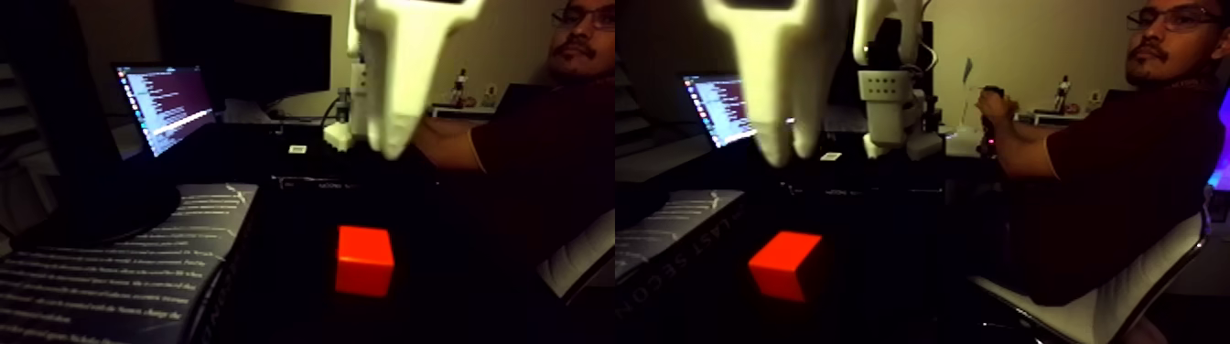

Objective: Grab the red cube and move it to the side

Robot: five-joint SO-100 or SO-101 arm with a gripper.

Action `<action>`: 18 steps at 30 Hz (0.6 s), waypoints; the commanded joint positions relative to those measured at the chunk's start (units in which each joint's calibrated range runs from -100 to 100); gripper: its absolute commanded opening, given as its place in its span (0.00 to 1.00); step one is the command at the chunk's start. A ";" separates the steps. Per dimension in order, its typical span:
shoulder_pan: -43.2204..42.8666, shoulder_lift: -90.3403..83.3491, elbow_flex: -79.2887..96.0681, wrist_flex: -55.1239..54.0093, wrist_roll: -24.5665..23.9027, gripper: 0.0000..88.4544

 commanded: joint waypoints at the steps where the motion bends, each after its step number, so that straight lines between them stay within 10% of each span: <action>1: 2.37 0.16 -2.60 0.18 0.93 0.14; 18: -1.21 0.24 5.20 0.26 39.45 0.14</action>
